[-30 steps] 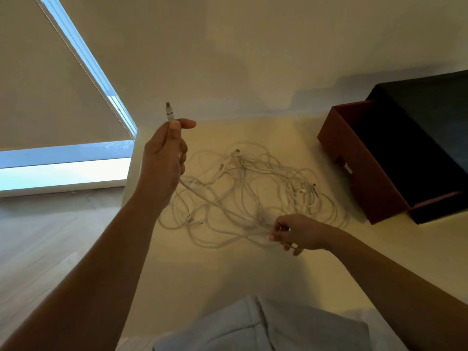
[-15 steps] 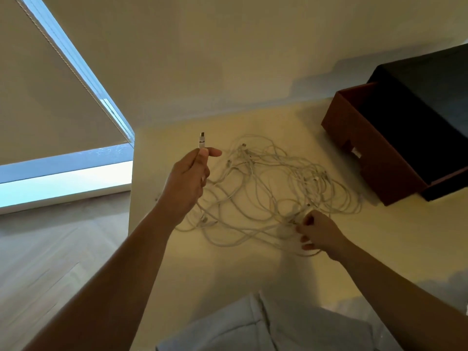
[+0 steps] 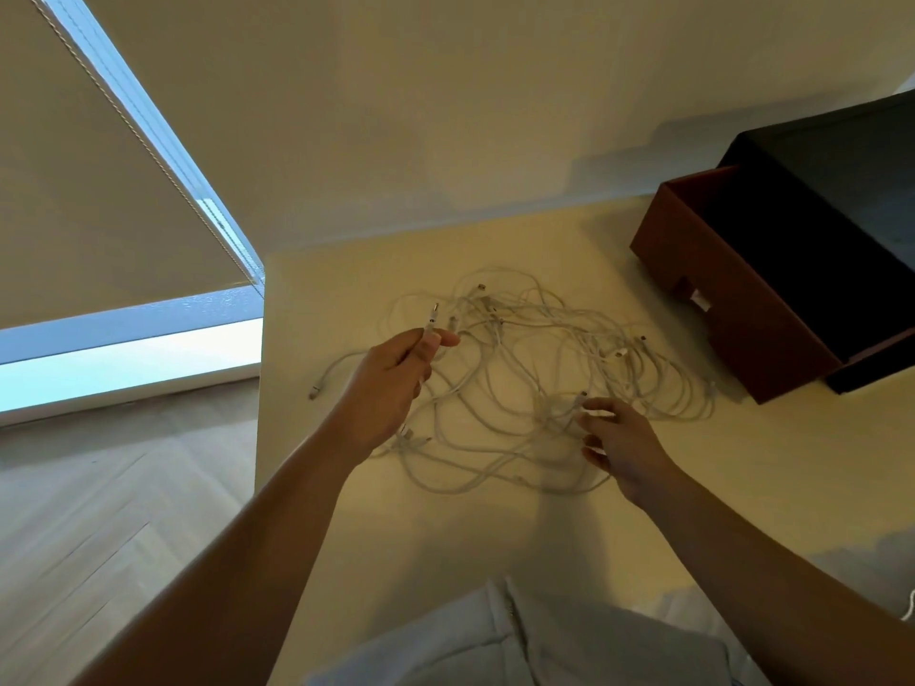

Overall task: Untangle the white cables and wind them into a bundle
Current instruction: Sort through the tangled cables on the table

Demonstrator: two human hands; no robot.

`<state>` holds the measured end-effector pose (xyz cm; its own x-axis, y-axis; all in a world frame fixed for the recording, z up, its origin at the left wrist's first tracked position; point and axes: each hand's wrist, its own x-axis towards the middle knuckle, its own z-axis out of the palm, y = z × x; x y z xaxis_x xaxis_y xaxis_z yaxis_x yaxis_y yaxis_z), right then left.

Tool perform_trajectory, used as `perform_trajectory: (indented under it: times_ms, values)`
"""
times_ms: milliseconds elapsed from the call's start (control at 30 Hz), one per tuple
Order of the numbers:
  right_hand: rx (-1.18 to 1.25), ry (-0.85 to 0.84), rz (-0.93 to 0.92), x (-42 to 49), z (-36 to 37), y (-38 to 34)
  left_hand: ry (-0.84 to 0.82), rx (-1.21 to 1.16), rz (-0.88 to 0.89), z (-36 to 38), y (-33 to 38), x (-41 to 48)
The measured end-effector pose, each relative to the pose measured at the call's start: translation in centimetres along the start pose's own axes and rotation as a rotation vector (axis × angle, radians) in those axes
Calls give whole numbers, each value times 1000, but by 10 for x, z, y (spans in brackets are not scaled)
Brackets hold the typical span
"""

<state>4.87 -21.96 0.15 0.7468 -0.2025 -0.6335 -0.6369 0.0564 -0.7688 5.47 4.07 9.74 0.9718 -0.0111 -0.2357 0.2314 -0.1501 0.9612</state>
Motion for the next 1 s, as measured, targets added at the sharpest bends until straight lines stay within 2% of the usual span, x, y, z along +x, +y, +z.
perform_trajectory:
  times_ms: [333,467,633,733,800,900,1000]
  values:
    - [57,-134,35,-3,10,2,-11,-58,-43,-4,-4,-2]
    - [56,-132,-6,-7,11,5,-18,-89,-61,-4,-5,-3]
    - [-212,22,-308,-4,9,10,-11,-104,-68,-5,-7,-5]
    - [-427,-2,-468,0,10,10,-15,-88,-73,-3,-6,-6]
    - [-543,8,-487,3,11,12,-13,-82,-73,-3,-6,-6]
    - [-583,48,-462,8,8,16,-9,-82,-73,-3,-7,-7]
    - [-671,120,-522,9,2,18,-6,-77,-73,-4,-7,-8]
